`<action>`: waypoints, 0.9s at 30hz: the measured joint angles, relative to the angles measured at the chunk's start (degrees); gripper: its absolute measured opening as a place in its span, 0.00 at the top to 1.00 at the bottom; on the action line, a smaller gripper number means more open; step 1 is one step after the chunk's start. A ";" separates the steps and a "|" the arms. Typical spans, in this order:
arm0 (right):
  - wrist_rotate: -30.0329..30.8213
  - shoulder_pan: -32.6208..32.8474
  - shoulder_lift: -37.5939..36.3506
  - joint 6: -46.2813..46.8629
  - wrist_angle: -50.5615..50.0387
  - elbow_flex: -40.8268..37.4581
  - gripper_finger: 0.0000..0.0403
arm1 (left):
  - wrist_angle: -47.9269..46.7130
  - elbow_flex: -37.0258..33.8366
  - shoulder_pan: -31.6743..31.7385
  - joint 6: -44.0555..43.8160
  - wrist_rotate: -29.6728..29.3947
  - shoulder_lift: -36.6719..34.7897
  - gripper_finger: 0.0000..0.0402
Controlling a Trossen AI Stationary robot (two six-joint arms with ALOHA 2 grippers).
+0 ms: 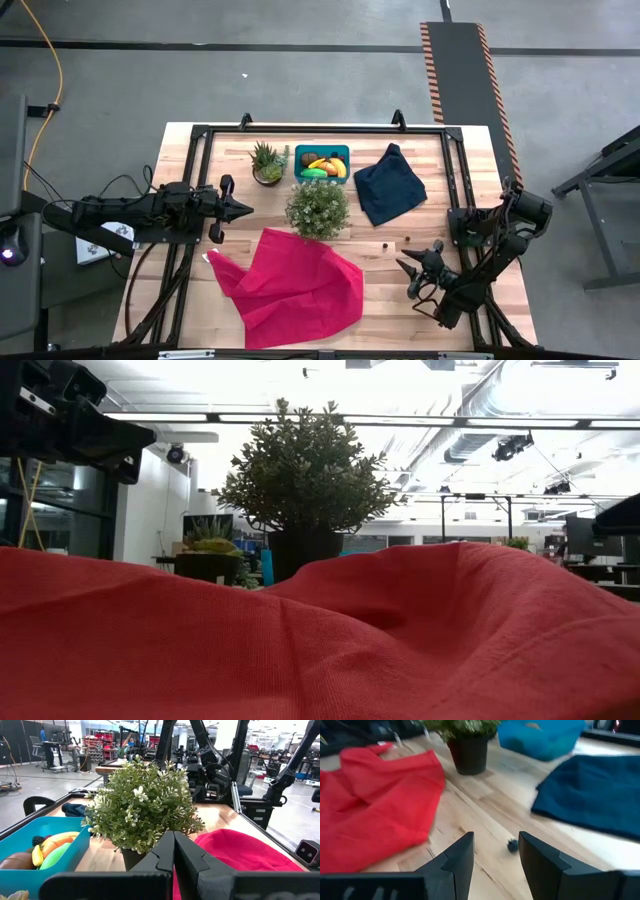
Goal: Pick and placing Produce into tupperware
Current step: Put the left blueberry into the blue bin
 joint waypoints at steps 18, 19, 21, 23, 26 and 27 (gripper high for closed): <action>6.01 -3.47 7.03 -1.44 15.61 -4.35 0.63 | -0.01 0.00 0.00 -0.01 0.00 0.00 1.00; 5.88 -3.59 7.45 -1.44 16.29 -4.35 0.63 | -0.01 0.00 0.00 -0.01 -0.01 0.00 1.00; 5.77 -3.65 8.16 -1.44 17.65 -4.34 0.63 | -0.02 0.00 0.00 0.00 0.00 0.00 1.00; 5.61 -3.65 8.84 -1.45 18.92 -4.32 0.62 | 0.00 0.00 0.00 0.00 -0.01 0.00 1.00; 5.12 -3.65 9.65 -1.34 20.21 -4.32 0.57 | -0.01 0.00 0.00 0.00 0.00 -0.01 1.00; 4.95 -3.65 9.70 -1.31 20.56 -4.32 0.54 | 0.00 0.00 -0.01 -0.01 0.00 0.00 1.00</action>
